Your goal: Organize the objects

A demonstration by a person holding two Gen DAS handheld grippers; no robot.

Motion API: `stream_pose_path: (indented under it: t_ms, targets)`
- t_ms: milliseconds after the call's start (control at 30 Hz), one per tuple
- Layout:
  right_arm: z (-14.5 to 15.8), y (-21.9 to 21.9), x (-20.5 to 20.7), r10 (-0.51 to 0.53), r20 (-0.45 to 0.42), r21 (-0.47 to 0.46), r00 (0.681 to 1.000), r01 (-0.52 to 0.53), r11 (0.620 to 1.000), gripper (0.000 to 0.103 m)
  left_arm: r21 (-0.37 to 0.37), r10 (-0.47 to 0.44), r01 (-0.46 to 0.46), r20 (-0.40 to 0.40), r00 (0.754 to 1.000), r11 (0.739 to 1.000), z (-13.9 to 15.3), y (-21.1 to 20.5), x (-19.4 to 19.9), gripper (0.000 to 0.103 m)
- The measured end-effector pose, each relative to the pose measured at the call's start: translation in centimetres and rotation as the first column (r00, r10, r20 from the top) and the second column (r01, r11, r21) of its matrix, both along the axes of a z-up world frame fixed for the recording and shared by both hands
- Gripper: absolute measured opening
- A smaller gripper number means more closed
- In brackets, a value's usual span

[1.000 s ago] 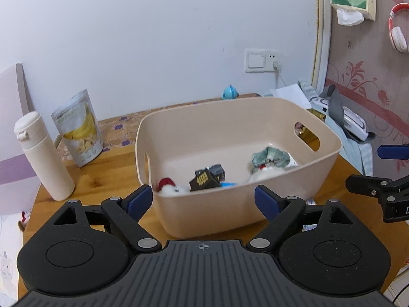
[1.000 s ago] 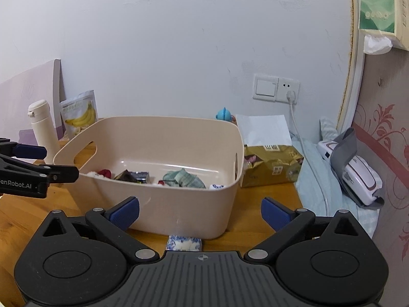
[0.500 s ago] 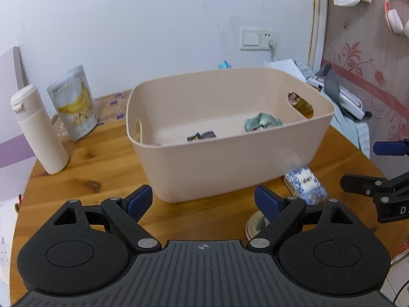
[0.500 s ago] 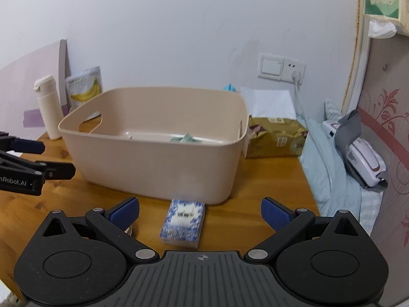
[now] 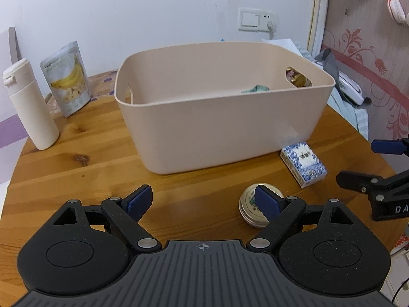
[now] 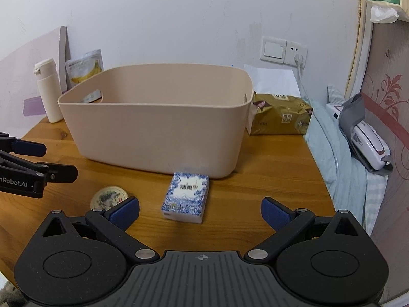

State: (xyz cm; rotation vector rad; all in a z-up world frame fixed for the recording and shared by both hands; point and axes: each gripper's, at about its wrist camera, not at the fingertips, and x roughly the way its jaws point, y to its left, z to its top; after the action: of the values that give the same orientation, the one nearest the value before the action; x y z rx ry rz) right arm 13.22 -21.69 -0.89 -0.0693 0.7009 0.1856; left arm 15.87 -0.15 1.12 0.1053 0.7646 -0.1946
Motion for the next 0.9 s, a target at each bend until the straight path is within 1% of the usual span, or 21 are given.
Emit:
stream_pose_path:
  t_ms: [167,267,667,900]
  targets:
    - [-0.7,-0.6,-0.1,-0.022,0.004,0.014,1.000,0.022,1.000,0.103,-0.002,-0.016,0.016,-0.022,1.000,1.000,-0.7,-0.5,-0.1,0.089]
    - [-1.2,-0.8,-0.1,-0.030,-0.002,0.006,1.000,0.030,1.000,0.103,-0.004,-0.027,0.027,-0.035,0.999,1.000,-1.2,-0.8,-0.2,0.089]
    - [-2.5,-1.0,0.1,-0.035,-0.040,0.000,0.999,0.035,0.999,0.103,-0.012,-0.065,0.064,-0.080,0.995,0.998,-2.8,-2.2,-0.2,0.089]
    - [-3.1,-1.1,0.4,-0.037,-0.053,-0.004,0.998,0.037,0.999,0.103,-0.015,-0.066,0.065,-0.096,0.993,0.998,-3.7,-2.6,0.4,0.089]
